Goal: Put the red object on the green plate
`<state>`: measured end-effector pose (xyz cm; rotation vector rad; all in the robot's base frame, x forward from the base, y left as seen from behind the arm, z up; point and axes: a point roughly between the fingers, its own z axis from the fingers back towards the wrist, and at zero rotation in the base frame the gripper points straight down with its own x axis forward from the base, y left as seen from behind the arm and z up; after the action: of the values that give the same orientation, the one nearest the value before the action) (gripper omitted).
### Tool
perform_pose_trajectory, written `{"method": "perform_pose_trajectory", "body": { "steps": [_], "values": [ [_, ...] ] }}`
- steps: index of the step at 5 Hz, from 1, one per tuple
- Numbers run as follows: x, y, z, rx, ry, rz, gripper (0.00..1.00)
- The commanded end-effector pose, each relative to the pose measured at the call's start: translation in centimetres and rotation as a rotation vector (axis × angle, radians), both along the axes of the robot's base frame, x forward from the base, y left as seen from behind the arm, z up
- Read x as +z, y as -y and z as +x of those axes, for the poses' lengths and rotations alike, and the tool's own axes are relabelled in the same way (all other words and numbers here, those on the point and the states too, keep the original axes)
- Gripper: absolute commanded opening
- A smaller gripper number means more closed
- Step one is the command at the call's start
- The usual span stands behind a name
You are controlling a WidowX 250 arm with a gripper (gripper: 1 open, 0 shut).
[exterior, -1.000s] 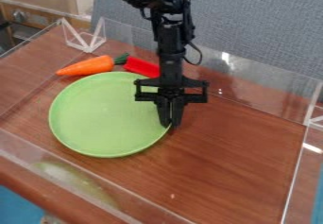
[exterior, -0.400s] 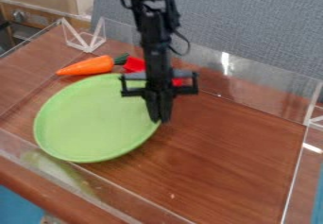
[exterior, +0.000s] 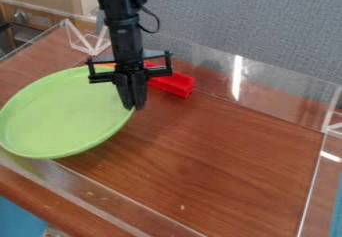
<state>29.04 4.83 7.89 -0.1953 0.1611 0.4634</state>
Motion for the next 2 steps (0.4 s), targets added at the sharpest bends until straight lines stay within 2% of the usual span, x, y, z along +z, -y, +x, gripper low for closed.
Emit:
{"method": "perform_pose_trajectory", "body": {
  "steps": [1, 2],
  "values": [
    [-0.7, -0.7, 0.4, 0.046, 0.018, 0.014, 0.00],
    [-2.8, -0.5, 0.6, 0.075, 0.000, -0.003, 1.00]
  ]
}}
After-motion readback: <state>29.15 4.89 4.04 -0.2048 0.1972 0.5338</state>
